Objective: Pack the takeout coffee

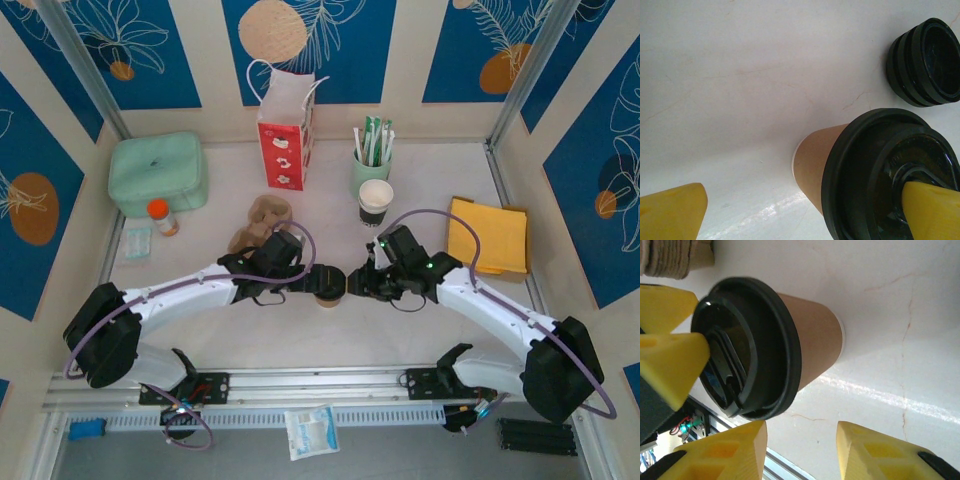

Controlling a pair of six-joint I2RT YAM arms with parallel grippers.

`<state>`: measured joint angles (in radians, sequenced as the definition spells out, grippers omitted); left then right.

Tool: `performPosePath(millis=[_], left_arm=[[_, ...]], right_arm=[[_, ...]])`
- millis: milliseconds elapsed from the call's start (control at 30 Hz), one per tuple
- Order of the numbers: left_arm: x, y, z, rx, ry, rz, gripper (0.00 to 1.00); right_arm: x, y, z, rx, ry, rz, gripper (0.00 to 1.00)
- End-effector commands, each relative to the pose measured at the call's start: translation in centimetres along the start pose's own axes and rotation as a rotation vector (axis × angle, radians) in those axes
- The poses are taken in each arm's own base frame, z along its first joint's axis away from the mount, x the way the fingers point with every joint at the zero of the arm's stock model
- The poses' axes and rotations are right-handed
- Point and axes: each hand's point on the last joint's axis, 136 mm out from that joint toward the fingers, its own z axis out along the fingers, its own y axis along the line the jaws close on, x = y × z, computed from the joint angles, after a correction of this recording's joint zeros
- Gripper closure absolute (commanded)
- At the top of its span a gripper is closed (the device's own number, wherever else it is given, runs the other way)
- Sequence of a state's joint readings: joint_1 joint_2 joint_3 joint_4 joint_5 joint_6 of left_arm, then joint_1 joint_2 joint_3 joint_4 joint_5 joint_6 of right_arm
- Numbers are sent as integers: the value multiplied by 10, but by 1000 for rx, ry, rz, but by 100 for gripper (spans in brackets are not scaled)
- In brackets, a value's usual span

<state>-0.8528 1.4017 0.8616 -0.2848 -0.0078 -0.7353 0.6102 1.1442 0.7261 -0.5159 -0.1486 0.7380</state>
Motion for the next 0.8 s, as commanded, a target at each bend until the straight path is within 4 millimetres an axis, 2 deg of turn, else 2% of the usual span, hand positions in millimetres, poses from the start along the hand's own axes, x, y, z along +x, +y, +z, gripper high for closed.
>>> performPosePath(millis=[0, 200, 333, 600, 767], left_arm=[[7, 10, 1, -37, 23, -5, 1], [6, 10, 0, -35, 20, -5, 1], [7, 10, 0, -34, 20, -5, 1], [9, 11, 2, -31, 23, -8, 1], [11, 12, 4, -26, 26, -17, 1]], right_arm=[[2, 4, 5, -6, 9, 8, 59], [1, 3, 16, 11, 20, 3, 60], [0, -6, 22, 45, 24, 8, 60], [11, -33, 34, 129, 53, 57, 61], [28, -55, 50, 174, 104, 114, 63]])
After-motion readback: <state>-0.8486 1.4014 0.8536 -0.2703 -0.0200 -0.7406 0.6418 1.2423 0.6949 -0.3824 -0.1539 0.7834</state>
